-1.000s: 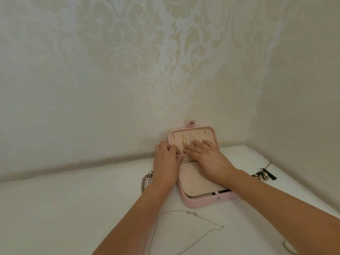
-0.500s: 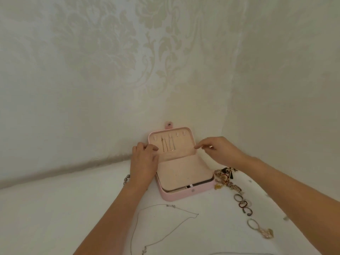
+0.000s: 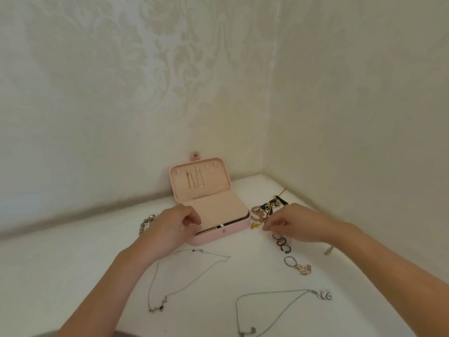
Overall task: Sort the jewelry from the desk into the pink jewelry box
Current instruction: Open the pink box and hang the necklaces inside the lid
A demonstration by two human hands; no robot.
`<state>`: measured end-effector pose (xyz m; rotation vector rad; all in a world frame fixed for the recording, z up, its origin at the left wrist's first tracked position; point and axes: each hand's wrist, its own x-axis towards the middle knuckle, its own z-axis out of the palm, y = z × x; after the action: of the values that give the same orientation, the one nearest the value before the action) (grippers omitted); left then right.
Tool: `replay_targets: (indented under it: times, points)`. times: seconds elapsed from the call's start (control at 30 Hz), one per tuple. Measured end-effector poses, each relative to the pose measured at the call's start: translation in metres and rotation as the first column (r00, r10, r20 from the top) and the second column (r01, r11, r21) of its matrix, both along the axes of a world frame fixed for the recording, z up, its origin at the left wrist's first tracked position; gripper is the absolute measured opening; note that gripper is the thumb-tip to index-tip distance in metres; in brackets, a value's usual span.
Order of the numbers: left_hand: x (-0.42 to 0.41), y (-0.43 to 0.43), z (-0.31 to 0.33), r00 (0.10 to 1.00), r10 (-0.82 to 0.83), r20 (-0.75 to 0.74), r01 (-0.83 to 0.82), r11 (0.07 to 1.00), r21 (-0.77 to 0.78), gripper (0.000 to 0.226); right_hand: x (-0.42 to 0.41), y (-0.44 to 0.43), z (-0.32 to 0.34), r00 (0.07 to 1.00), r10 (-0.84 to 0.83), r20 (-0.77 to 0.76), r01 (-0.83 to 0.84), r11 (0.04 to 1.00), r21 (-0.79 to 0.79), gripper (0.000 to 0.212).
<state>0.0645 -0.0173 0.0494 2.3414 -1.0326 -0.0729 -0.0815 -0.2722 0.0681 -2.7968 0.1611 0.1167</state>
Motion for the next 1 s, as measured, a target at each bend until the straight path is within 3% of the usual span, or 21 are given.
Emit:
replay_targets:
  times: [0.2, 0.27, 0.4, 0.63, 0.83, 1.0]
  points:
    - [-0.008, 0.039, -0.011, 0.995, 0.087, -0.041, -0.076, 0.972, 0.221, 0.013, -0.001, 0.037, -0.023, 0.996, 0.09, 0.001, -0.089, 0.993, -0.081, 0.033]
    - [-0.01, 0.035, -0.019, 0.993, 0.11, -0.045, -0.098, 0.971, 0.219, 0.019, 0.001, 0.044, -0.023, 0.996, 0.082, 0.023, -0.078, 0.989, -0.128, 0.034]
    - [-0.01, 0.028, -0.028, 0.984, 0.163, -0.077, -0.154, 0.982, 0.111, 0.008, 0.003, 0.055, -0.023, 0.996, 0.078, 0.031, -0.072, 0.983, -0.167, 0.033]
    - [-0.017, 0.032, -0.039, 0.998, 0.057, 0.014, -0.059, 0.956, 0.289, 0.012, 0.016, 0.095, -0.034, 0.973, 0.052, 0.226, -0.094, 0.979, 0.18, 0.028]
    - [-0.037, 0.04, -0.015, 0.991, 0.024, -0.131, -0.012, 0.996, 0.088, 0.019, 0.036, 0.121, -0.034, 0.984, 0.095, 0.152, -0.158, 0.857, 0.491, 0.05]
    - [-0.046, 0.049, 0.009, 0.969, -0.099, -0.227, 0.091, 0.995, -0.047, 0.022, 0.037, 0.124, -0.017, 0.986, 0.138, 0.091, -0.162, 0.688, 0.707, 0.018]
